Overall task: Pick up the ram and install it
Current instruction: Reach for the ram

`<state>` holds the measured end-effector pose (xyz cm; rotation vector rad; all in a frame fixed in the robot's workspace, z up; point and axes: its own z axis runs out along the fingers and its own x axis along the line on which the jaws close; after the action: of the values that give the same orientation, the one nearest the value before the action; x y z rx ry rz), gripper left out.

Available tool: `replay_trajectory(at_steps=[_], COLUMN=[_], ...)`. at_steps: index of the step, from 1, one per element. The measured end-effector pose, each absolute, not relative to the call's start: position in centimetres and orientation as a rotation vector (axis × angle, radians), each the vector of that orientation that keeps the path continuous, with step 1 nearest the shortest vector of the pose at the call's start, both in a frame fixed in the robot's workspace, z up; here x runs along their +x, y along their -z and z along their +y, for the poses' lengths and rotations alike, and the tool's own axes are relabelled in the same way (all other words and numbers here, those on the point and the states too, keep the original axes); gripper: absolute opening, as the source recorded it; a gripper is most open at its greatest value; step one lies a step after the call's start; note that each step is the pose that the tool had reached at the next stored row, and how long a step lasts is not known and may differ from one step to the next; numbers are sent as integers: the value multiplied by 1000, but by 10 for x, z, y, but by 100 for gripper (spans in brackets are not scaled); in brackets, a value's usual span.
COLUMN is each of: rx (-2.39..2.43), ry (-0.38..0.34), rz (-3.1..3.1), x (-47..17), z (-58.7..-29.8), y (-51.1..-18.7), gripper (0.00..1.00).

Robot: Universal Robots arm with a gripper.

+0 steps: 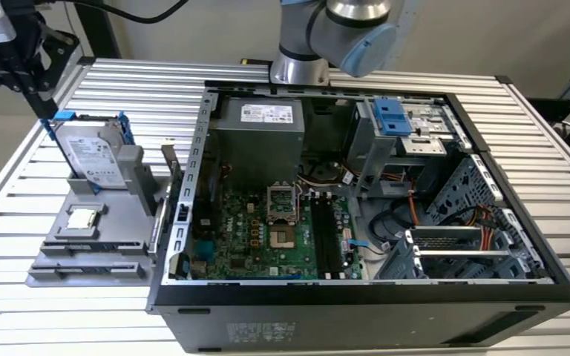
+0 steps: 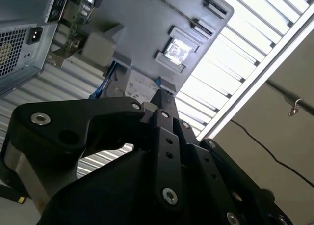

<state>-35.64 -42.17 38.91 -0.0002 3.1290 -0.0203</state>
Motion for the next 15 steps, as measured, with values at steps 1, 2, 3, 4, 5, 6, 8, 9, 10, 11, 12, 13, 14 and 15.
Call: replay_trajectory(at_steps=[1, 2, 3, 4, 5, 6, 8, 9, 10, 11, 12, 13, 14, 15], rx=[-3, -6, -9, -13, -16, -19, -27, -29, -32, -36, -39, -41, -44, -47], ry=[20, 20, 20, 20, 20, 20, 19, 19, 19, 19, 19, 19, 19, 19], rz=[3129, 3129, 3129, 3129, 3129, 3129, 3129, 3129, 3129, 3129, 3129, 3129, 3129, 3129], x=[-357, -357, -357, -357, -358, -358, -359, -359, -359, -359, -359, -359, -359, -359], z=[-423, -425, -426, -428, -429, -430, -435, -437, -438, -440, -441, -443, -444, -446], y=[-389, -389, -388, -388, -388, -388, -387, -387, -387, -387, -386, -386, -386, -386], gripper=[0, 0, 0, 0, 0, 0, 0, 0, 0, 0, 0, 0, 0, 0])
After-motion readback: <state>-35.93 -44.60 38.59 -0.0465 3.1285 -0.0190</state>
